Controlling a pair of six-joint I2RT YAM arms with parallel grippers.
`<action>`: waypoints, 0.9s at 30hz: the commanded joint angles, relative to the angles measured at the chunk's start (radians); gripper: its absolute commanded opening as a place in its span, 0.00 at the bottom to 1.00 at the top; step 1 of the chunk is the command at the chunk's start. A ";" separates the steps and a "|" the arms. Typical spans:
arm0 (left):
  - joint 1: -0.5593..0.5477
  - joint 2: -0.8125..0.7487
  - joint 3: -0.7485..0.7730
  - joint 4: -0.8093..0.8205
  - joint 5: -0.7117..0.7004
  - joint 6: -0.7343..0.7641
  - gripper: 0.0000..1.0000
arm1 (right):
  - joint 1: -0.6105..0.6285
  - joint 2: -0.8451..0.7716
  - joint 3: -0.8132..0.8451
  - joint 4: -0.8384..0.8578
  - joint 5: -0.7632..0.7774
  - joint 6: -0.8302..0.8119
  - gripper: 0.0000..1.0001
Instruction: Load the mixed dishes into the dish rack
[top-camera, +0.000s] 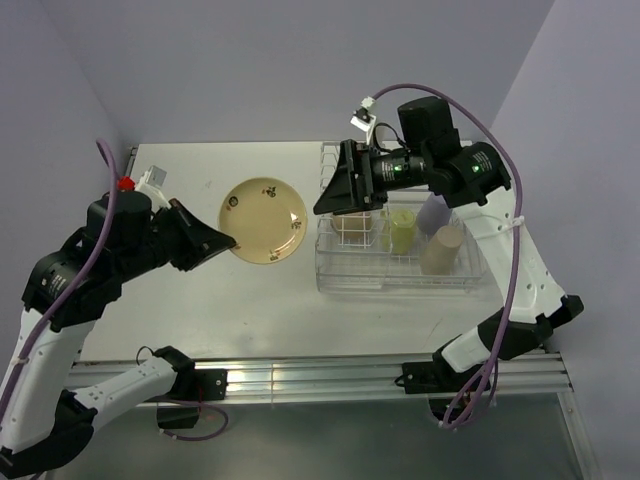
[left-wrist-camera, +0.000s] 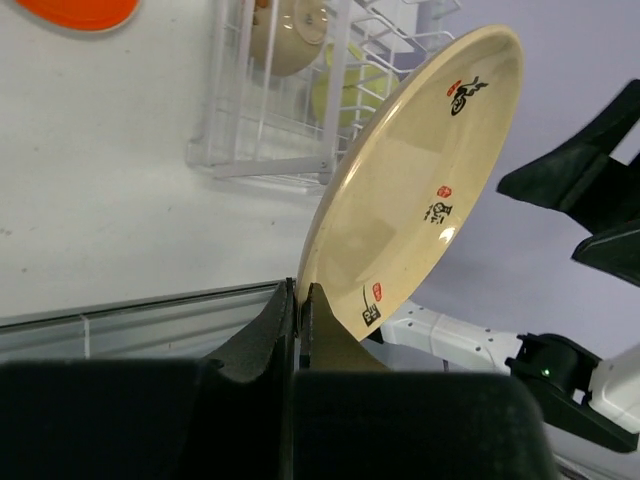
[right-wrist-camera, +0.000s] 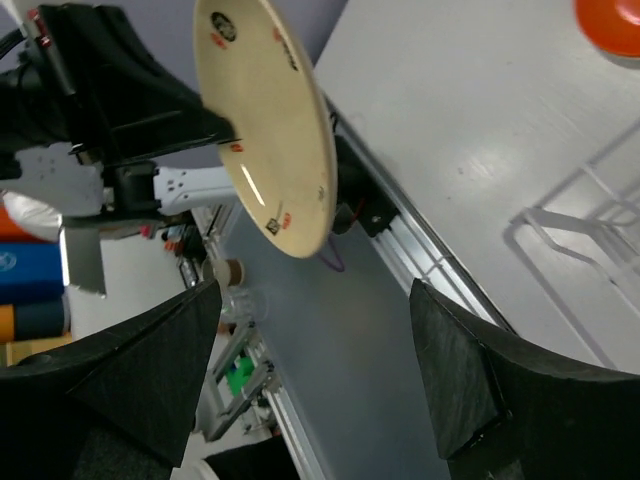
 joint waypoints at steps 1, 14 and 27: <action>-0.002 0.015 0.031 0.143 0.073 0.047 0.00 | 0.042 0.008 0.012 0.132 -0.098 0.031 0.83; -0.002 0.055 0.046 0.183 0.145 0.109 0.00 | 0.116 0.025 -0.015 0.229 -0.057 0.044 0.76; -0.003 0.035 0.026 0.216 0.182 0.124 0.00 | 0.116 -0.026 -0.047 0.225 0.253 0.022 0.73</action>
